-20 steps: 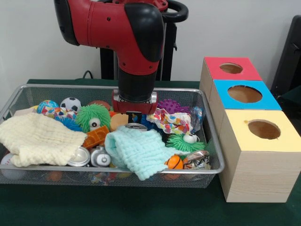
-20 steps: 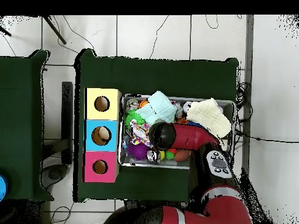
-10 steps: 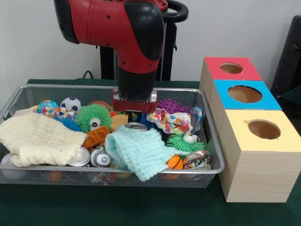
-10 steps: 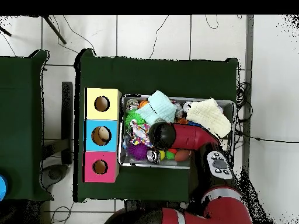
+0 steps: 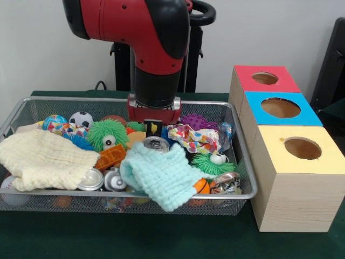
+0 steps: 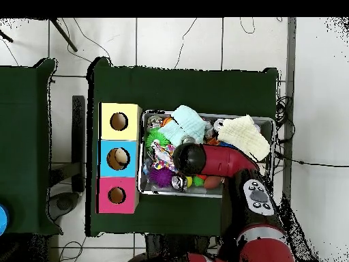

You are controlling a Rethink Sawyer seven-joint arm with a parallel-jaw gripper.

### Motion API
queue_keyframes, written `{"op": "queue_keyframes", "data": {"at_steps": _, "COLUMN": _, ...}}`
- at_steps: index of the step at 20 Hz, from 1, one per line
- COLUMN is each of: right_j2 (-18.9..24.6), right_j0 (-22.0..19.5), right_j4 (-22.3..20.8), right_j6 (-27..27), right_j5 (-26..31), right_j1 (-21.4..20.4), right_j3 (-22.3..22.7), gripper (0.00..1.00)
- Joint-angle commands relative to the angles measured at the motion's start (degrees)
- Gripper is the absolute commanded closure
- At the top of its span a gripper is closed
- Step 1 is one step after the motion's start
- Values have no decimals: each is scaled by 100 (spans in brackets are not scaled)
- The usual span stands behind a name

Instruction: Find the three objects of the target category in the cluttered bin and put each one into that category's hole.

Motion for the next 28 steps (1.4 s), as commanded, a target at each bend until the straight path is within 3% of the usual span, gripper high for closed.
{"op": "queue_keyframes", "data": {"at_steps": 1, "right_j2": 491, "right_j0": -223, "right_j4": 24, "right_j6": 490, "right_j5": -349, "right_j1": -267, "right_j3": 365, "gripper": 100}}
{"op": "queue_keyframes", "data": {"at_steps": 16, "right_j2": 464, "right_j0": -294, "right_j4": -131, "right_j6": 566, "right_j5": -843, "right_j1": -352, "right_j3": 787, "gripper": 100}}
{"op": "queue_keyframes", "data": {"at_steps": 28, "right_j2": 385, "right_j0": -227, "right_j4": -142, "right_j6": 570, "right_j5": -955, "right_j1": -380, "right_j3": 833, "gripper": 100}}
